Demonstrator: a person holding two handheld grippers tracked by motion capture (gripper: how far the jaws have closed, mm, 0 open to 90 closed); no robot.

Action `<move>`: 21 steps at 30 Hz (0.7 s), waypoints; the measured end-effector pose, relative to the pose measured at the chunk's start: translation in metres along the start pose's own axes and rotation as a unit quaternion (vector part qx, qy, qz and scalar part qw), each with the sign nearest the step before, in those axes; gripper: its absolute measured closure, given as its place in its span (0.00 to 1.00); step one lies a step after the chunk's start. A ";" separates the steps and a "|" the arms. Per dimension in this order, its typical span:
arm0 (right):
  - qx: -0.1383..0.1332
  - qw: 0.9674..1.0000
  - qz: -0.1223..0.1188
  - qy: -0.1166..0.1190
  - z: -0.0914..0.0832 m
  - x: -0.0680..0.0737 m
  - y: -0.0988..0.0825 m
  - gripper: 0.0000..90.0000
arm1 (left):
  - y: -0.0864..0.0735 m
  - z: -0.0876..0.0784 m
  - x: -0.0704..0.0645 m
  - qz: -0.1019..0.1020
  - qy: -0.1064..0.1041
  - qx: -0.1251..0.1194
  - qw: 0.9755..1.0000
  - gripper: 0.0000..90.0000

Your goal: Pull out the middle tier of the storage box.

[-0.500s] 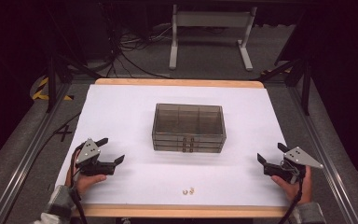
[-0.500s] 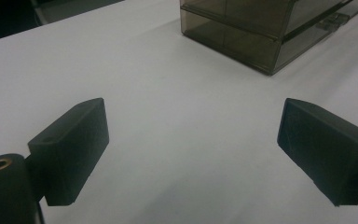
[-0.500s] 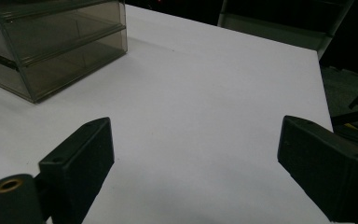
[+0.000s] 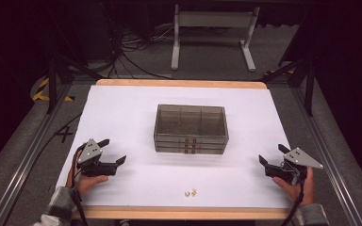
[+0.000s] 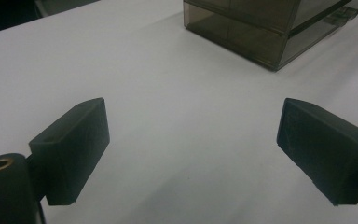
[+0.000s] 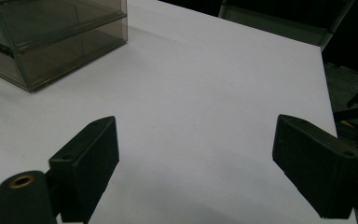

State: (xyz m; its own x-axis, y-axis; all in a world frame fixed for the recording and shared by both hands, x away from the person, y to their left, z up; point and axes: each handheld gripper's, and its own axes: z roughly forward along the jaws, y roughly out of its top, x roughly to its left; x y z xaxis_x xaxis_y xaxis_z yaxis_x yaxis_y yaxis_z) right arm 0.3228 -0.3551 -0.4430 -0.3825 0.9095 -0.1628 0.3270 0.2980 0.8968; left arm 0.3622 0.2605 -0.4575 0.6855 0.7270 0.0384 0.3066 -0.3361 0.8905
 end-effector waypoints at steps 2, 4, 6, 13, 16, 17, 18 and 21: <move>-0.001 1.000 0.000 -0.004 0.000 0.000 0.000 0.18 | 0.000 0.000 0.000 0.003 0.002 0.002 1.000 0.11; -0.002 1.000 -0.003 -0.006 0.000 0.001 0.000 0.21 | 0.000 0.000 0.000 0.002 0.001 0.001 1.000 0.12; 0.002 1.000 -0.007 -0.006 0.000 0.002 0.000 0.22 | 0.000 0.000 0.000 0.004 0.002 0.002 1.000 0.16; 0.027 0.998 -0.062 -0.009 0.005 0.012 0.002 0.26 | 0.001 0.001 -0.001 0.000 0.011 0.008 1.000 0.18; 0.023 0.997 -0.071 -0.017 0.004 0.015 0.002 0.31 | 0.002 0.002 -0.002 0.007 0.014 0.017 1.000 0.16; 0.019 0.997 -0.071 -0.022 0.004 0.015 0.001 0.33 | 0.002 0.003 -0.003 0.008 0.016 0.020 1.000 0.16; 0.018 0.997 -0.069 -0.024 0.004 0.015 0.001 0.36 | 0.002 0.003 -0.003 0.009 0.017 0.023 1.000 0.15; 0.017 0.997 -0.072 -0.025 0.003 0.015 0.001 0.42 | 0.002 0.003 -0.002 0.007 0.016 0.023 1.000 0.13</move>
State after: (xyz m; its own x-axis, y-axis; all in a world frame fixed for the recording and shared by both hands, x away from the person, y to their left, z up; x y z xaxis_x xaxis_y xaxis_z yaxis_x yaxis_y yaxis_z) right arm 0.3202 -0.3398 -0.4457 -0.3835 0.8701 -0.3095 0.3008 0.4346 0.8489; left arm 0.3636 0.2567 -0.4569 0.6684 0.7409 0.0662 0.3276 -0.3731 0.8680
